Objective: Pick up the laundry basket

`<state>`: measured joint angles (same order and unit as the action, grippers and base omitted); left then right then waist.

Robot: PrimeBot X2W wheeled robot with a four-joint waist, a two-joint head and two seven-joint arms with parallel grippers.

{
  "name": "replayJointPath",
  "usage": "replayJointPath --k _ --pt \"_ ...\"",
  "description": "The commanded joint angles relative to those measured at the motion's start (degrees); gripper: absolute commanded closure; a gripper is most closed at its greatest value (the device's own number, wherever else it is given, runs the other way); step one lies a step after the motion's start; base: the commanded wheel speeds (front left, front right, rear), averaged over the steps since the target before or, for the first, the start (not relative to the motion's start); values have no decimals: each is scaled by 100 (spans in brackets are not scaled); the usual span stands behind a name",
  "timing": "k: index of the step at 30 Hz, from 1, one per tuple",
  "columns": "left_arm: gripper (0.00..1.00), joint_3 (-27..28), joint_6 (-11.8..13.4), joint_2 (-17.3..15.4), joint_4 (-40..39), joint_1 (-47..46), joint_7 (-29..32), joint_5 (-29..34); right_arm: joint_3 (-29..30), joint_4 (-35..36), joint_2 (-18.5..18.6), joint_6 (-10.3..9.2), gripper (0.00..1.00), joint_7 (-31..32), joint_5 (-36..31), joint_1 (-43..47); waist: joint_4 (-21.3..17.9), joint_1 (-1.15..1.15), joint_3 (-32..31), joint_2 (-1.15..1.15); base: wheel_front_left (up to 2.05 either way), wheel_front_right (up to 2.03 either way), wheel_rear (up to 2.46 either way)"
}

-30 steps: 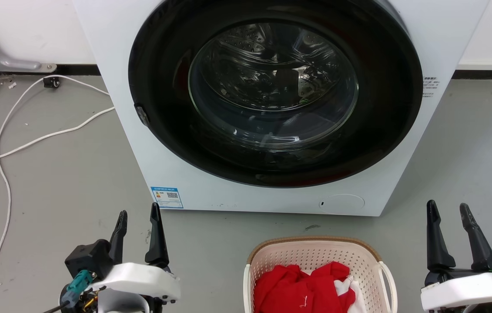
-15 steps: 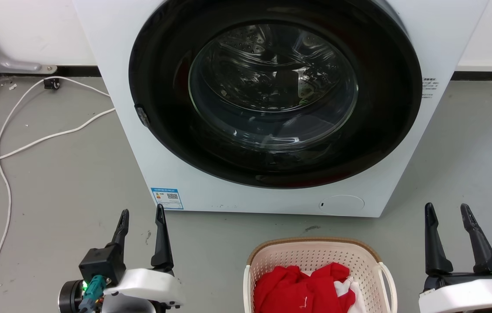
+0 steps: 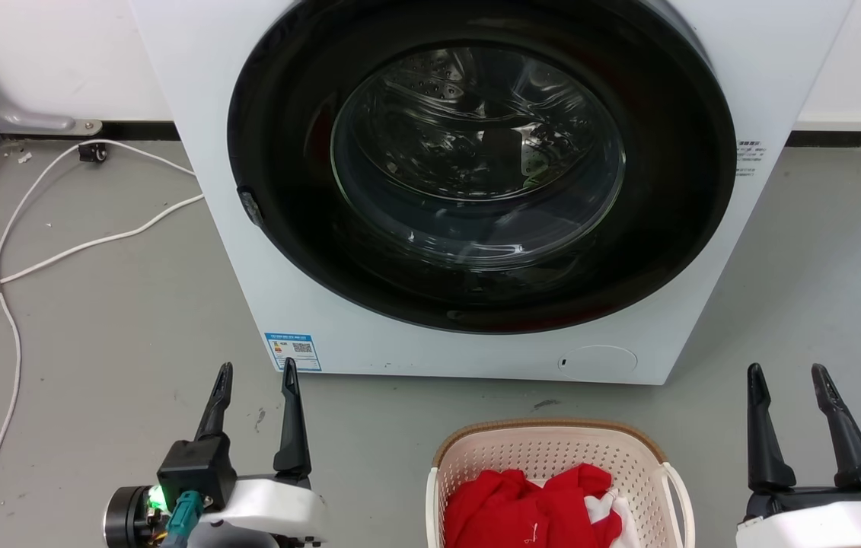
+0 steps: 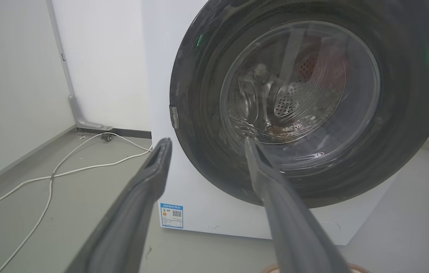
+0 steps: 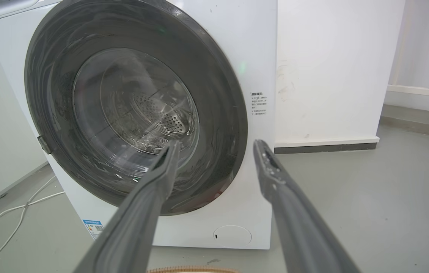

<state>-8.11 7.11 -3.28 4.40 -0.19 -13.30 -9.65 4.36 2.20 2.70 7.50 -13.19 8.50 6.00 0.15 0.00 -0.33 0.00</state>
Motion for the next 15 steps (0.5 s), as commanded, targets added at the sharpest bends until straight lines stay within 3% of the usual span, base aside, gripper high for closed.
replayJointPath --k 1,15 --pt "0 3 7 -3 -44 79 -47 129 13 22 28 -2 0 -55 -36 77 1 0 -4 0 0 0 0" --pt "0 33 -37 34 -20 119 -186 599 -31 -28 29 -2 0 -199 -385 164 4 0 -13 0 0 0 0"
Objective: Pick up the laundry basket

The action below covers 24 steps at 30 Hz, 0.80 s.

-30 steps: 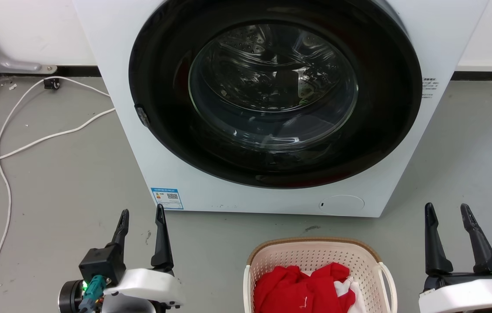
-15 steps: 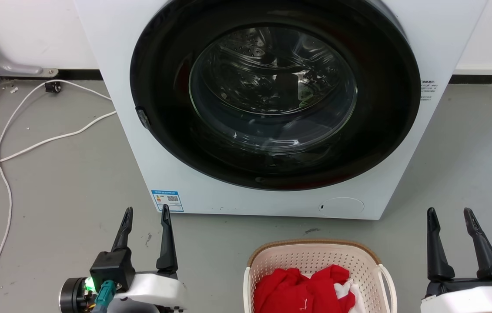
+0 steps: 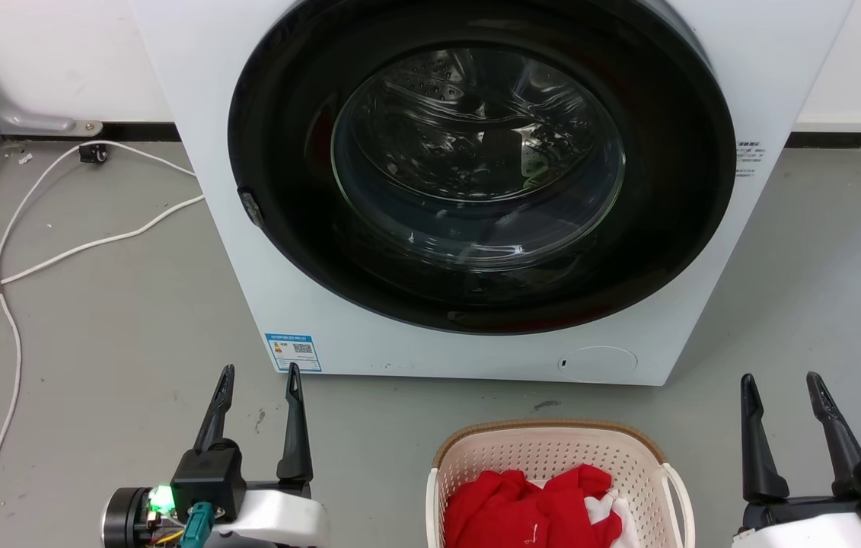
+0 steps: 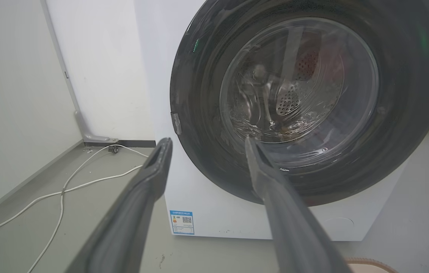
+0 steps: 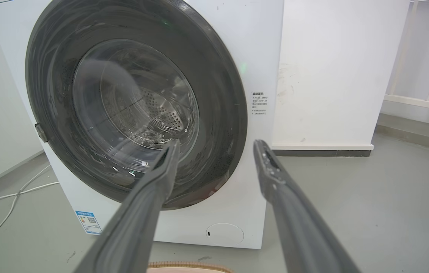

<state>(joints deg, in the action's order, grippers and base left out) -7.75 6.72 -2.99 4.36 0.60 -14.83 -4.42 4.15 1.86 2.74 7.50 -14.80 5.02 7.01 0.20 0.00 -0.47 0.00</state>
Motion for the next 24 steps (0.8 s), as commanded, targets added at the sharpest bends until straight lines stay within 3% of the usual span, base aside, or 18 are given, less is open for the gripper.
replayJointPath --k 1,24 --pt "0 -1 -7 7 -19 45 -46 91 -12 2 25 -2 0 -45 -72 70 -1 0 0 0 0 0 0" --pt "0 -5 -86 14 70 37 -41 -153 -36 -77 24 -2 0 -41 41 42 -30 0 68 0 0 0 0"
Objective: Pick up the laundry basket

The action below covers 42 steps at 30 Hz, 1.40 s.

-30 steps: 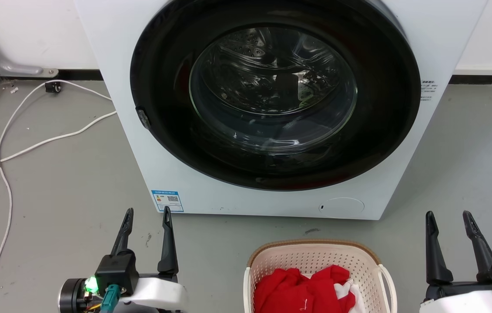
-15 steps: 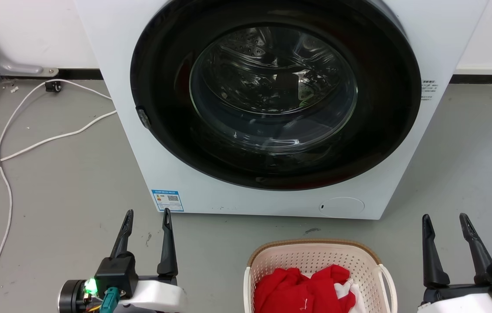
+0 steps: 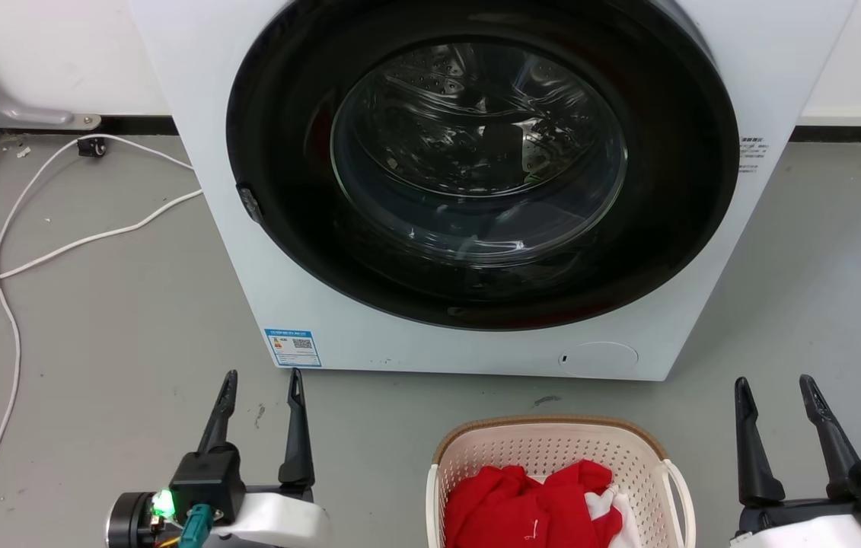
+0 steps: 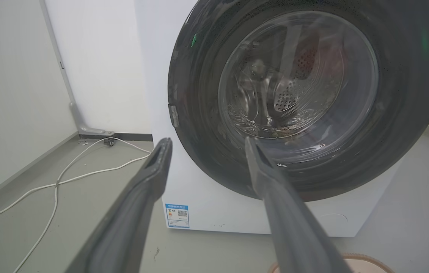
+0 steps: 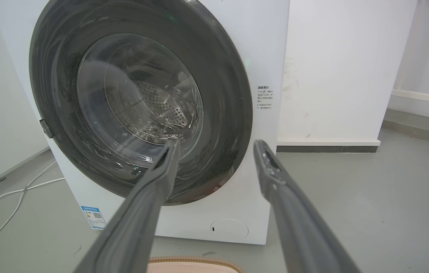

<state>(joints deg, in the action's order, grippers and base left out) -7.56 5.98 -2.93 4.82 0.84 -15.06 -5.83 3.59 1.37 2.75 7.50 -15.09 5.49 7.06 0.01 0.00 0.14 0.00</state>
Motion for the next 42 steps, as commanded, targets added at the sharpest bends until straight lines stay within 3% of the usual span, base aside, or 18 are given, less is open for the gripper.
replayJointPath --k 1,9,19,29,42 --pt "0 -50 -16 7 44 -8 -18 -5 48 -53 23 -2 0 -12 -33 36 -24 0 16 0 0 0 0" --pt "0 -451 -135 5 459 -379 -17 -36 584 -504 22 -2 0 -12 -441 -229 -72 0 319 0 0 0 0" --pt "0 -1186 -428 2 1695 -1590 -17 -219 1207 -1557 18 -3 0 -11 -1185 -1208 -277 0 1461 0 0 0 0" --pt "0 -1742 -550 1 3361 -2644 -16 -419 1194 -2934 37 -3 0 -10 -1816 -2100 -483 0 2487 0 0 0 0" --pt "0 -2184 -651 3 5036 -3650 -17 -845 967 -4576 243 -3 0 -11 -2110 -3213 -546 0 3564 0 0 0 0"
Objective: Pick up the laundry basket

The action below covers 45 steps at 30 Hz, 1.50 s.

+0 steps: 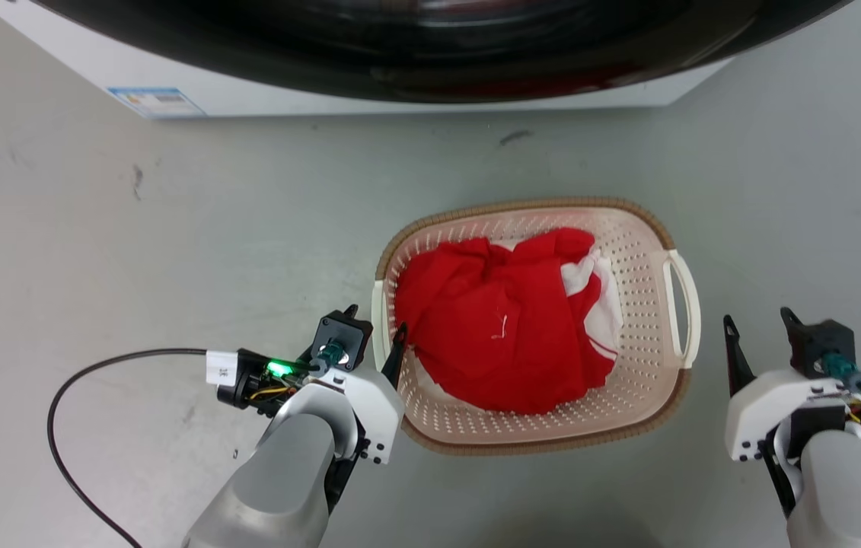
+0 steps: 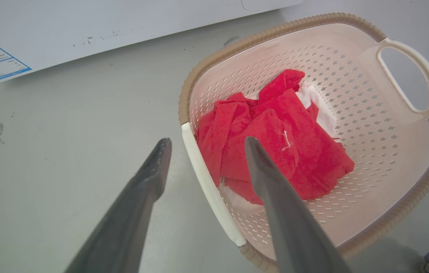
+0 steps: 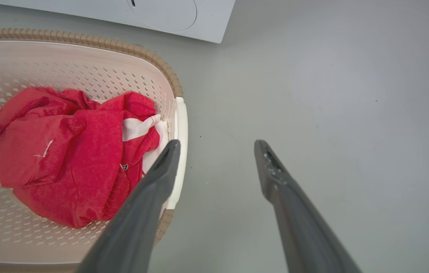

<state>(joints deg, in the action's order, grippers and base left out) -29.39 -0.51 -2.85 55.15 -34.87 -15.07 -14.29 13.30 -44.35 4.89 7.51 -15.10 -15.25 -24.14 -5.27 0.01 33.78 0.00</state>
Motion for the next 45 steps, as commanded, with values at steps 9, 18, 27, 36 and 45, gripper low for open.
replayJointPath --k 9,18,27,36,45 --pt "0 -352 -32 -7 670 -596 -16 -245 -171 -1017 117 -4 0 -10 -239 -929 7 -1 818 0 0 0 0" --pt "0 -657 -39 -7 1011 -976 -16 -523 -206 -1769 168 -4 0 -10 -499 -1644 33 -1 1303 0 0 0 0" --pt "0 -887 -58 -25 1245 -1263 -7 -803 -133 -2260 186 -4 0 -10 -749 -2150 5 -1 1667 0 0 0 0" --pt "57 -1211 5 -24 1346 -1425 -5 -1065 -35 -2414 130 -4 100 -10 -887 -2310 9 -1 1865 0 0 0 0" --pt "100 -1491 -1 -53 1361 -1423 -19 -1280 -8 -2503 188 -16 100 -9 -983 -2298 29 -1 1707 0 0 0 0"
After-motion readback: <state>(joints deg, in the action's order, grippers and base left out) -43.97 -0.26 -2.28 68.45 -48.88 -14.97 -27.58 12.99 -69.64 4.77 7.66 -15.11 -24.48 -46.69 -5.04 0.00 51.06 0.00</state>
